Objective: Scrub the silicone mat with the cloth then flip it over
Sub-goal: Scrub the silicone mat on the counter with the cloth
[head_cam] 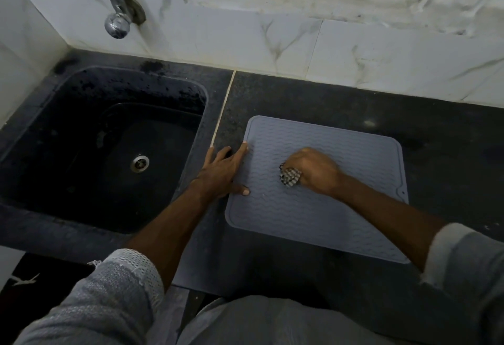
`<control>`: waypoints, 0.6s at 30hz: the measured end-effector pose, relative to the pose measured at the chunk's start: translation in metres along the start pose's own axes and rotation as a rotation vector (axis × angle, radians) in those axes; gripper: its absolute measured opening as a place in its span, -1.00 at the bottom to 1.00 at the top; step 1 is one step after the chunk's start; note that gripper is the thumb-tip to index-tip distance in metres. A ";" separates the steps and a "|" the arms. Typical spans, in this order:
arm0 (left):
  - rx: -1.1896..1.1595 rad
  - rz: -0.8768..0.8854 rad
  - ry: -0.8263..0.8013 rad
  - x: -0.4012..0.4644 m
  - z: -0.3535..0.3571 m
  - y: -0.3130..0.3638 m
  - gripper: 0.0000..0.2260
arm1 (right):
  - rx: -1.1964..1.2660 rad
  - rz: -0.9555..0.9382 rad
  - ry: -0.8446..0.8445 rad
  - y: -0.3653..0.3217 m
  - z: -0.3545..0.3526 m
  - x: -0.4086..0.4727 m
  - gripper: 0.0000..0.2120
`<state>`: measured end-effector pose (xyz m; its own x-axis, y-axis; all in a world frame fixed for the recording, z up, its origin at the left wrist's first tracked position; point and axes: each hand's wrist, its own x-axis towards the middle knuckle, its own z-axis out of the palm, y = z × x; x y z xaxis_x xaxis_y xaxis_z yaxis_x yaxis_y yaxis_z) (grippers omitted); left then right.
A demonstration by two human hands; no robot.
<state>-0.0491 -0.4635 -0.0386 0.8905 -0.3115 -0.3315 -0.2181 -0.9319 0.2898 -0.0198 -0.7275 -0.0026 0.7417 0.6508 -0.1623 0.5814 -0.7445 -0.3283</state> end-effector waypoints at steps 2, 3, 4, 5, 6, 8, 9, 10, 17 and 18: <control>0.010 -0.005 -0.008 0.000 -0.001 0.002 0.13 | 0.001 -0.014 0.044 -0.015 -0.001 0.013 -0.67; 0.015 -0.009 -0.013 0.000 -0.002 0.002 0.12 | 0.010 -0.031 0.053 -0.022 0.000 0.019 -0.66; 0.020 -0.013 -0.017 0.000 -0.002 0.002 0.12 | 0.017 -0.054 0.047 -0.028 0.003 0.023 -0.64; 0.022 -0.016 -0.021 0.000 -0.002 0.003 0.12 | 0.008 -0.079 0.035 -0.031 0.007 0.024 -0.63; 0.022 -0.017 -0.024 0.000 -0.002 0.003 0.12 | -0.004 -0.096 0.029 -0.031 0.010 0.022 -0.62; 0.019 -0.020 -0.020 0.000 -0.001 0.002 0.11 | 0.011 -0.099 0.043 -0.019 0.011 0.008 -0.61; 0.018 -0.023 -0.016 0.000 -0.001 0.002 0.10 | 0.020 -0.092 0.048 -0.009 0.010 -0.001 -0.62; 0.020 -0.027 -0.015 0.000 0.000 0.001 0.10 | 0.022 -0.081 0.050 0.002 0.008 -0.011 -0.61; 0.058 -0.040 -0.006 0.001 -0.002 0.006 0.08 | 0.041 0.030 0.061 0.015 -0.001 -0.025 -0.68; 0.064 -0.042 -0.005 0.001 -0.002 0.007 0.08 | 0.060 0.011 0.092 0.008 0.000 -0.019 -0.68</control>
<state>-0.0489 -0.4701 -0.0351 0.8975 -0.2723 -0.3469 -0.2056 -0.9542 0.2173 -0.0290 -0.7459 -0.0020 0.7771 0.6242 -0.0806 0.5541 -0.7393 -0.3827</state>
